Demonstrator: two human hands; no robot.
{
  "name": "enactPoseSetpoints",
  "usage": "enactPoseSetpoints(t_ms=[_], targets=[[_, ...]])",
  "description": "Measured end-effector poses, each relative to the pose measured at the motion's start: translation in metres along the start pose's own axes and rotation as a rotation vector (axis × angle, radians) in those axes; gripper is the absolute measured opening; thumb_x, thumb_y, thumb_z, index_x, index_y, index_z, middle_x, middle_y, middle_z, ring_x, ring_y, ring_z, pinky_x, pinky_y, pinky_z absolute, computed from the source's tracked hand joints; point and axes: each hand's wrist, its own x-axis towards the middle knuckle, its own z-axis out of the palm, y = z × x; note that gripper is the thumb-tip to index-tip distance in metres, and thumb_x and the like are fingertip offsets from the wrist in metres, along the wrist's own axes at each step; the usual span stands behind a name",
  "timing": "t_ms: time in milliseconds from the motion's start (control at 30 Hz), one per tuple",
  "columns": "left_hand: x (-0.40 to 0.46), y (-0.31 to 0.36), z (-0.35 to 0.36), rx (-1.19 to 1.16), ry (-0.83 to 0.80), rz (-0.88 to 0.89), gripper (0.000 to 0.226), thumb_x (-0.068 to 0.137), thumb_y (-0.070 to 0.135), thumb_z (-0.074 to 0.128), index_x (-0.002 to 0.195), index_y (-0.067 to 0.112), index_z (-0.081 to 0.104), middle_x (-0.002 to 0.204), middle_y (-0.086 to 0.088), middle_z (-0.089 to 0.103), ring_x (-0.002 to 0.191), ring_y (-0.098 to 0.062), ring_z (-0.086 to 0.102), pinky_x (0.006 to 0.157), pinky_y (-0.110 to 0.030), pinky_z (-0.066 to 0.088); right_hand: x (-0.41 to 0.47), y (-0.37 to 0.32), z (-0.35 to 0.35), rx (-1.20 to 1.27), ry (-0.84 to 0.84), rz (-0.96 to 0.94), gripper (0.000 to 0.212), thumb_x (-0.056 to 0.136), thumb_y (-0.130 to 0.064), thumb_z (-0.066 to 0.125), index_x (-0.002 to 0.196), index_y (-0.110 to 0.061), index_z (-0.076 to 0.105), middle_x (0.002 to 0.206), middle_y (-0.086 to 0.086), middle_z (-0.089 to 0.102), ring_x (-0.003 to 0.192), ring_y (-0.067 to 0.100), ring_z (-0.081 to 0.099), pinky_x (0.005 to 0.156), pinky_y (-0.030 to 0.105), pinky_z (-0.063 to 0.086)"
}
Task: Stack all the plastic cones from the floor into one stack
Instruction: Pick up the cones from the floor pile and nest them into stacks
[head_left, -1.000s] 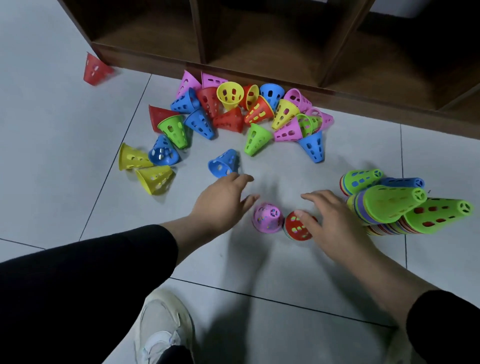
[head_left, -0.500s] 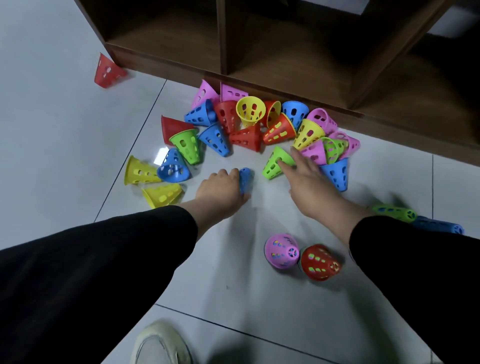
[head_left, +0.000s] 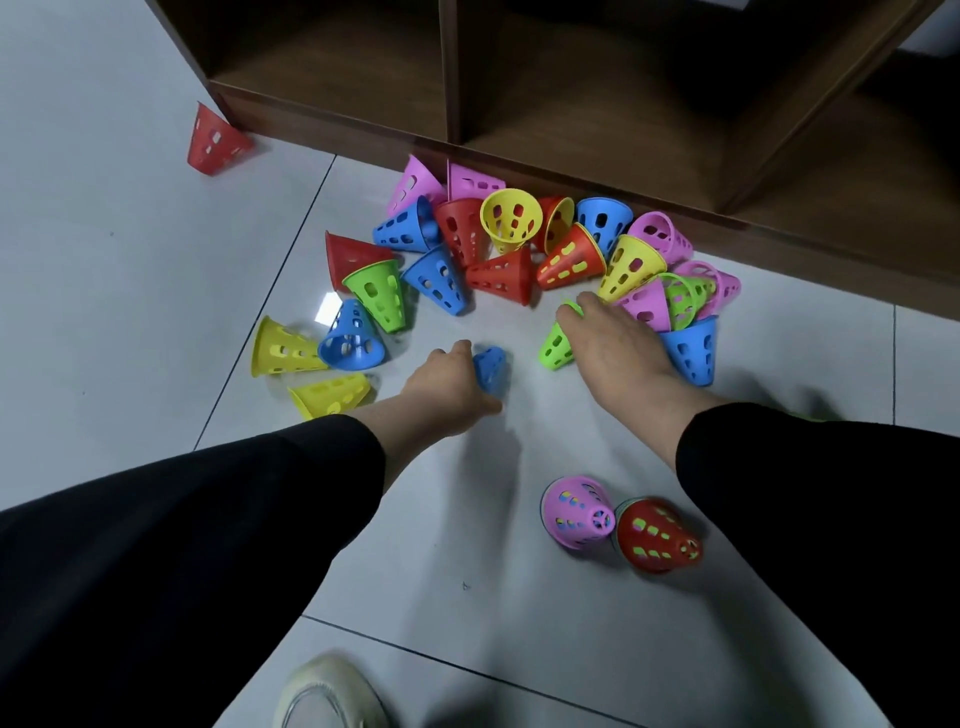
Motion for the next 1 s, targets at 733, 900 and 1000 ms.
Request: enactPoseSetpoints(t_ms=[733, 900, 1000], targets=[[-0.129, 0.048, 0.007, -1.255, -0.198, 0.302, 0.063, 0.074, 0.038, 0.079, 0.129, 0.015, 0.059, 0.126, -0.006, 0.067, 0.117, -0.022, 0.063, 0.101, -0.036, 0.050, -0.156, 0.005, -0.081, 1.836, 0.203, 0.550, 0.011, 0.089, -0.008, 0.072, 0.096, -0.007, 0.064, 0.100, 0.019, 0.073, 0.088, 0.024, 0.068, 0.073, 0.033, 0.056], [-0.152, 0.059, 0.014, -1.308, -0.330, 0.323, 0.049, 0.087, 0.027, 0.071, 0.131, 0.012, 0.055, 0.125, -0.010, 0.068, 0.116, -0.026, 0.065, 0.103, -0.042, 0.050, -0.183, 0.007, -0.086, 1.801, 0.193, 0.501, 0.039, 0.088, -0.007, 0.073, 0.114, -0.021, 0.048, 0.106, 0.008, 0.075, 0.099, 0.027, 0.073, 0.082, 0.043, 0.061], [-0.159, 0.066, 0.015, -1.249, -0.362, 0.348, 0.052, 0.086, 0.030, 0.071, 0.132, 0.014, 0.053, 0.126, -0.009, 0.068, 0.117, -0.024, 0.065, 0.103, -0.043, 0.050, -0.192, 0.019, -0.082, 1.663, 0.117, 0.417, 0.050, 0.085, -0.015, 0.078, 0.121, -0.040, 0.053, 0.110, 0.000, 0.073, 0.097, 0.019, 0.074, 0.074, 0.036, 0.061]])
